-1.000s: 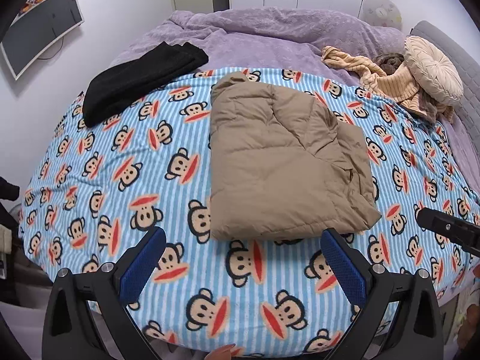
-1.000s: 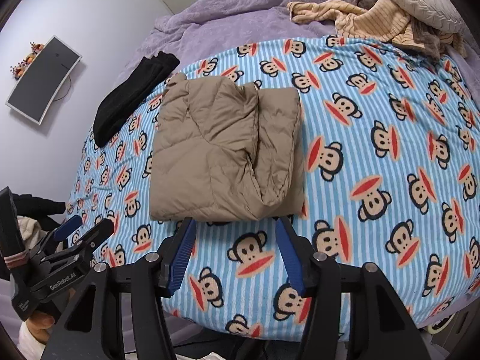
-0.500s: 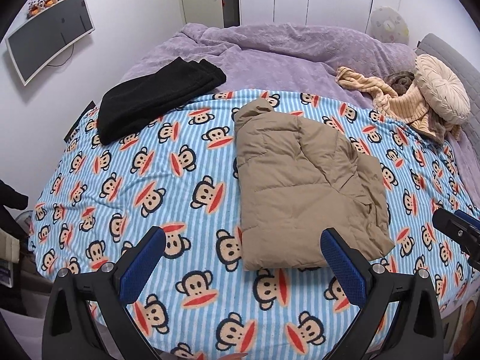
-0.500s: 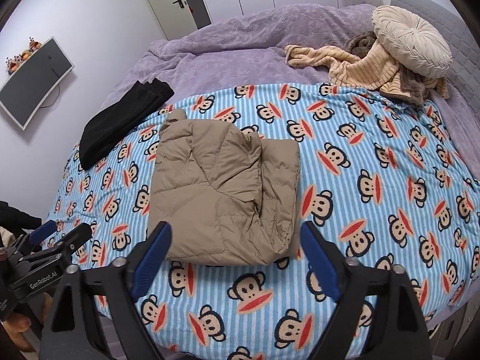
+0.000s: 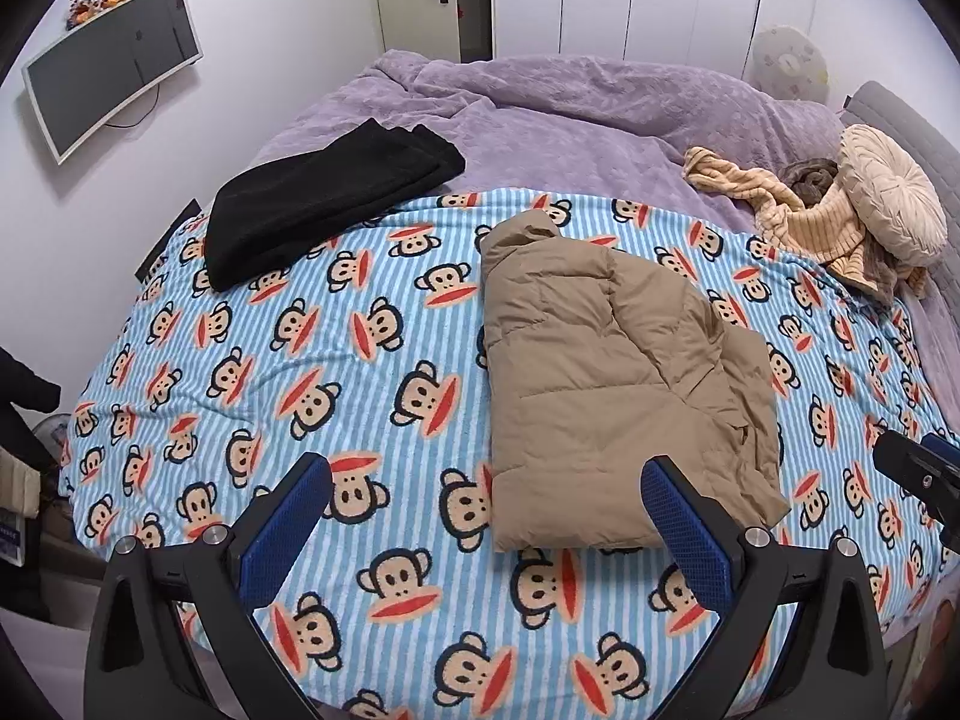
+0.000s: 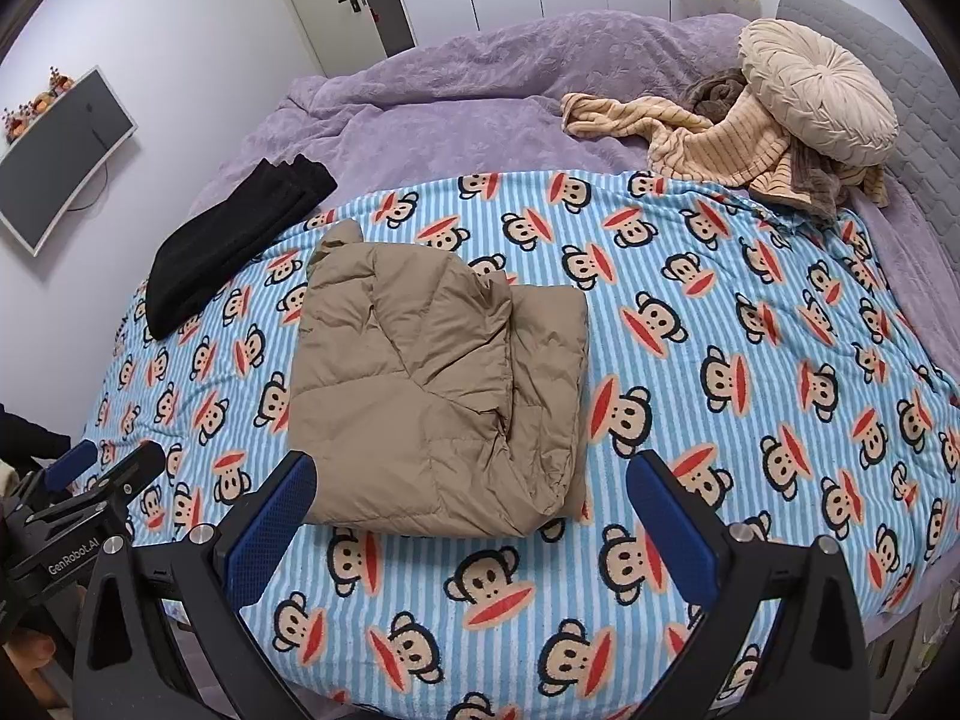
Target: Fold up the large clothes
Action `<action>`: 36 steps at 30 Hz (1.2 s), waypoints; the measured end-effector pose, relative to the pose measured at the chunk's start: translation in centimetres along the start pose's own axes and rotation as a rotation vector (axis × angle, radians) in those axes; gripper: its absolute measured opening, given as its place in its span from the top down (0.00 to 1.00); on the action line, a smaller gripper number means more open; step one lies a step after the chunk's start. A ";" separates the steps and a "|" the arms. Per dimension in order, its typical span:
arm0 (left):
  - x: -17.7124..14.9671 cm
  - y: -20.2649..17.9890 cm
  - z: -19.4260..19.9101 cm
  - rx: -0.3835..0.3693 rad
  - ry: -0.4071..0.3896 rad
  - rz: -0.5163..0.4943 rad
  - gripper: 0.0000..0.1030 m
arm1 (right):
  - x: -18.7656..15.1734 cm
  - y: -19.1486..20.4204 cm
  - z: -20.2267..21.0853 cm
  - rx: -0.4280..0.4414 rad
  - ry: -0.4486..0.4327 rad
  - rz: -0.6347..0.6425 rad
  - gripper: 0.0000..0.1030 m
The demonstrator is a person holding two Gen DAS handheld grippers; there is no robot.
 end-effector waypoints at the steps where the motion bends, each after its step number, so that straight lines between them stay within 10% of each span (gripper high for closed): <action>1: -0.1 0.0 0.1 0.001 -0.001 0.002 0.00 | 0.0 0.0 0.0 0.001 0.001 0.000 0.00; 36: 0.1 0.2 0.3 0.007 -0.001 0.004 0.00 | 0.1 0.0 -0.2 0.002 0.005 -0.002 0.00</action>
Point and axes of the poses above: each gripper's, at about its wrist camera, not at the fingertips, and z roughly against the way its jaws point, y to its left, x to its top, the point moved 9 cm from there along -z, roughly the way its jaws point, and after that the axes turned 4 degrees about y, right-handed, at the moved point
